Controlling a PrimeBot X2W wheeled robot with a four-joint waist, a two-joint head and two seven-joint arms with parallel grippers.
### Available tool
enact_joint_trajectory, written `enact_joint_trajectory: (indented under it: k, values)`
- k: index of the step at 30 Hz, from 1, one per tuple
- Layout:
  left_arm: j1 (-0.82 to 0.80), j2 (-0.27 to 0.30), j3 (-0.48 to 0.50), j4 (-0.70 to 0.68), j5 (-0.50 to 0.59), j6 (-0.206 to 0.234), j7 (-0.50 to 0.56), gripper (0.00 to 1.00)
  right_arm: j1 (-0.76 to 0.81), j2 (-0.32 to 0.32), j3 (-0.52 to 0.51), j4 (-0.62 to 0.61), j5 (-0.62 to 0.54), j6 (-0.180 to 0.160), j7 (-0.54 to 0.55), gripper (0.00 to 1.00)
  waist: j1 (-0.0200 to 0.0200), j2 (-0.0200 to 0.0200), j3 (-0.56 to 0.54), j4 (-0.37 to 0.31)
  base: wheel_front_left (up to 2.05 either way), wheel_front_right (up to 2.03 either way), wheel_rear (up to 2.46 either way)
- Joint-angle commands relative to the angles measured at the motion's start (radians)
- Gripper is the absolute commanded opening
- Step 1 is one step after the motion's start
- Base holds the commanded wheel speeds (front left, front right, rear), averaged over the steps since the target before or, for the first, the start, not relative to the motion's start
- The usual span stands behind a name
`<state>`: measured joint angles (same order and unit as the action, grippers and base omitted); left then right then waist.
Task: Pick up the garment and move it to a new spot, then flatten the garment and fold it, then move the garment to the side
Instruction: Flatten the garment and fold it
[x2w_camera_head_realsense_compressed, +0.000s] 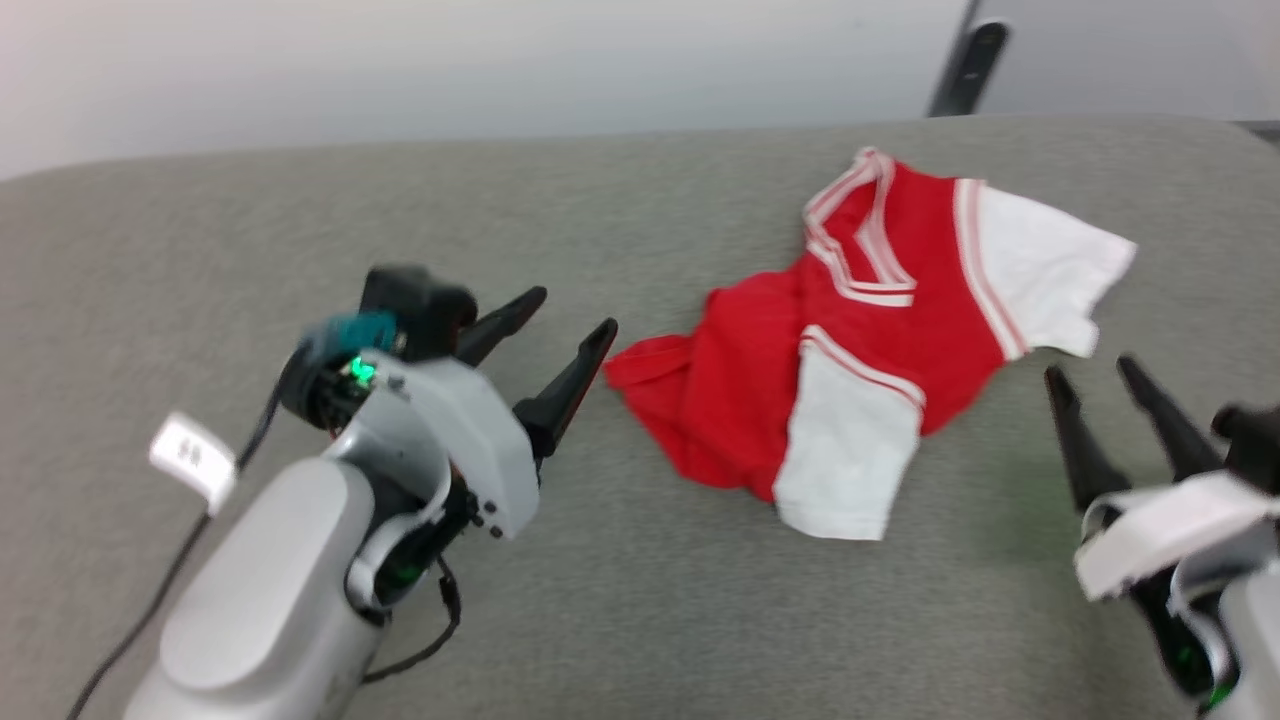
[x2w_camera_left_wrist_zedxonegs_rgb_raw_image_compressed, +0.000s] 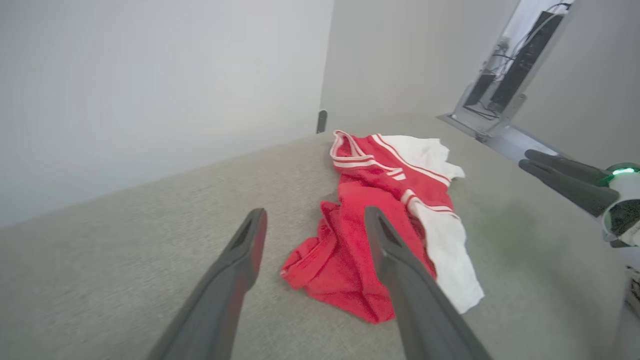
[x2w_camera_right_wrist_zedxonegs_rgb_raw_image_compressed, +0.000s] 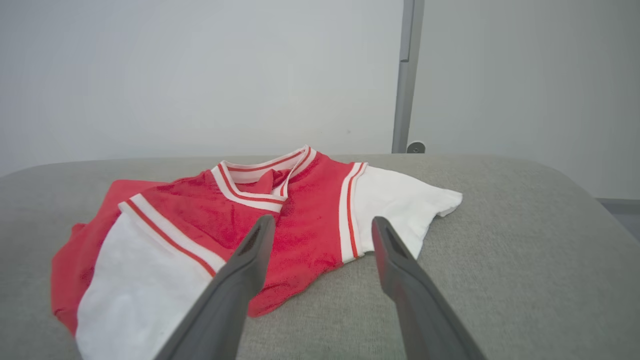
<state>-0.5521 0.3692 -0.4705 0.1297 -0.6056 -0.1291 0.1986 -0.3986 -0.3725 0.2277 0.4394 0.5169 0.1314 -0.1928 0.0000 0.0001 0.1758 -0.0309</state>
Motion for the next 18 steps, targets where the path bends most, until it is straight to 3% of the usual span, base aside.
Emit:
enact_joint_trajectory:
  k: [1, 6, 9, 18]
  values:
    - [-0.025, 0.005, -0.018, 0.012, -0.05, -0.003, 0.065, 1.0, 0.055, 0.023, -0.027, -0.052, -0.02, -0.001, 0.01, 1.0, 0.0, -0.0001, -0.039, -0.075, 0.0, 0.0, 0.0]
    - [-0.07, -0.002, -0.092, 0.033, -0.248, -0.003, 0.326, 1.0, 0.178, 0.091, -0.109, -0.211, -0.088, -0.001, 0.079, 1.0, 0.0, -0.0001, -0.038, -0.14, 0.0, 0.0, 0.0]
    - [-0.092, -0.008, -0.117, 0.046, -0.312, -0.003, 0.432, 1.0, 0.222, 0.122, -0.155, -0.281, -0.118, -0.001, 0.115, 1.0, 0.0, -0.0001, -0.025, -0.168, 0.0, 0.0, 0.0]
    - [-0.147, -0.064, -0.153, 0.127, -0.344, 0.002, 0.498, 1.0, 0.238, 0.18, -0.177, -0.391, -0.149, -0.001, 0.172, 1.0, 0.0, -0.0001, 0.03, -0.221, 0.0, 0.0, 0.0]
